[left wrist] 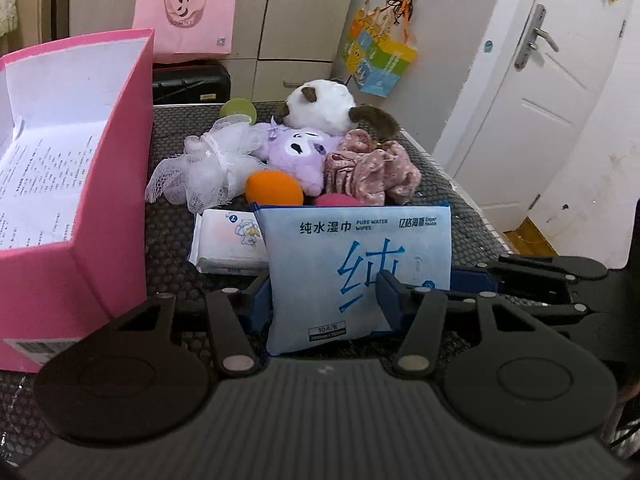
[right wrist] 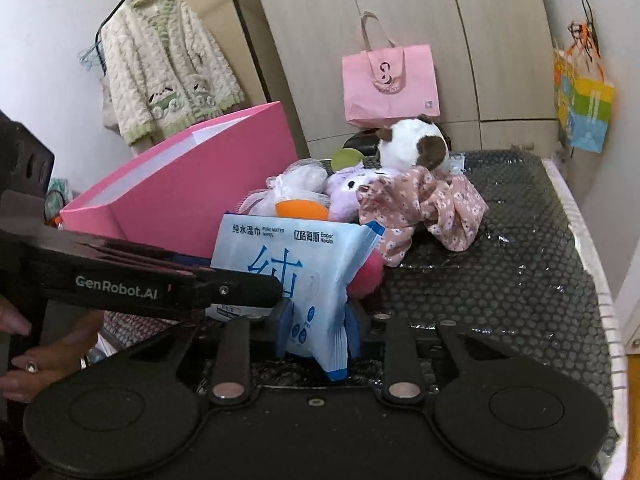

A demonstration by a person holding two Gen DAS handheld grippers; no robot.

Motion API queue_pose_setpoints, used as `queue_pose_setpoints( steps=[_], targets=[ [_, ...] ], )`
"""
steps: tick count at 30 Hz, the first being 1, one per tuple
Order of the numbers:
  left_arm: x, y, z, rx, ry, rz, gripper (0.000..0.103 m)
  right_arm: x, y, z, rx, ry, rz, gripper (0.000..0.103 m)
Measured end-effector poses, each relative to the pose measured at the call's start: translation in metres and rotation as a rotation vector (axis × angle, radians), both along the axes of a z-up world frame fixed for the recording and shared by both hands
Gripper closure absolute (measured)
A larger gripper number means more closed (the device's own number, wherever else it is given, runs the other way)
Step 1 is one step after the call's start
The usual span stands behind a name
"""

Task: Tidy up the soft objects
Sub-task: 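Grasp the blue-and-white wet-wipes pack with the right gripper and lift, then carry the wipes pack over the pink box and release it inside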

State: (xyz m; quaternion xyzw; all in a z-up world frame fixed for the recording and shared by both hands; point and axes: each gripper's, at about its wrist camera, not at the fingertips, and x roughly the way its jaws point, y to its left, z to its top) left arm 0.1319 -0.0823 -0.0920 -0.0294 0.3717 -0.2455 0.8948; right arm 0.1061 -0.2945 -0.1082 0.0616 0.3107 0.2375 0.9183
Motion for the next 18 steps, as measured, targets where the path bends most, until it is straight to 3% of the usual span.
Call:
queue_pose_setpoints(
  steps=[8,18],
  targets=[
    [-0.017,0.011,0.018,0.023,0.03,-0.096,0.052,-0.013,-0.002,0.019,-0.002,0.074,0.039,0.07],
    [-0.041,0.049,0.059,0.032,-0.032,-0.143,0.058,-0.028,0.027,0.065,-0.075,0.021,0.161,0.073]
  ],
)
